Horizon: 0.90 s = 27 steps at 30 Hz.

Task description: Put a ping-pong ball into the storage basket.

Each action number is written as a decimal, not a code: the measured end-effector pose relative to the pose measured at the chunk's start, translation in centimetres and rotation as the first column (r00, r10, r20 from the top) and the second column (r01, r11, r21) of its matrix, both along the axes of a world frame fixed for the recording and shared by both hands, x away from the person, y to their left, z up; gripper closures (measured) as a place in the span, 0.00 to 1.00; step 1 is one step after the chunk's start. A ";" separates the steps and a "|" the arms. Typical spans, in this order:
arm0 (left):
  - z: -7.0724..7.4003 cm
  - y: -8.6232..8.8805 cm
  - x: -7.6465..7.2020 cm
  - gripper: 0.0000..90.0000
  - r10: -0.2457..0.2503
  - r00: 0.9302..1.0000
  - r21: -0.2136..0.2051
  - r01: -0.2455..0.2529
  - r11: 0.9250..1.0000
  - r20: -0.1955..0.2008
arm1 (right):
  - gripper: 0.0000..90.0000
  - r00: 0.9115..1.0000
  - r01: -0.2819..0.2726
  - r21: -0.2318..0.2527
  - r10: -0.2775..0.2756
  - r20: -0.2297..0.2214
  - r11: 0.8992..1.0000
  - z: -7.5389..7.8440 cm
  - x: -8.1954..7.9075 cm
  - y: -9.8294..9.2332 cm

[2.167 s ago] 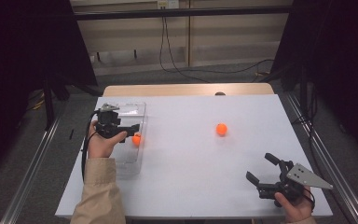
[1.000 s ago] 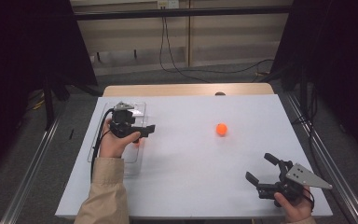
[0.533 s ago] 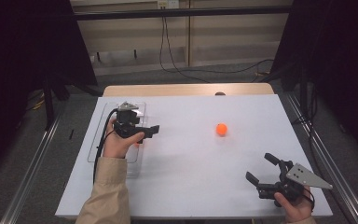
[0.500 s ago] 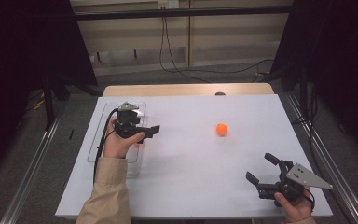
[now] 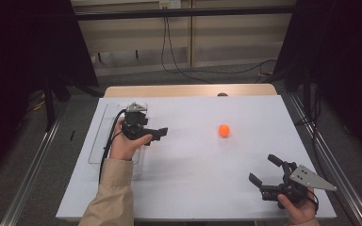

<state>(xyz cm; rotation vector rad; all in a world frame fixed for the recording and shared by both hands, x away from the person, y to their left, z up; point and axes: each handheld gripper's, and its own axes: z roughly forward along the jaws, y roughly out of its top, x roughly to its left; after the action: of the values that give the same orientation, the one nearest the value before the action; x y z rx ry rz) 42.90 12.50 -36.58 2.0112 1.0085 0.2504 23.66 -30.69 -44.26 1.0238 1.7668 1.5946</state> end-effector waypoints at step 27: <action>-0.7 -2.3 0.0 0.10 -0.033 0.999 0.006 0.033 0.999 0.002 | 0.03 1.000 0.002 0.002 -0.002 0.002 1.000 0.1 0.0 -0.1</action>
<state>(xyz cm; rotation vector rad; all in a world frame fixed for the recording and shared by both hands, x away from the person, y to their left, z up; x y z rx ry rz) 42.87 10.18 -37.32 2.0307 0.9736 0.2372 23.64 -30.74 -44.20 1.0248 1.7628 1.5954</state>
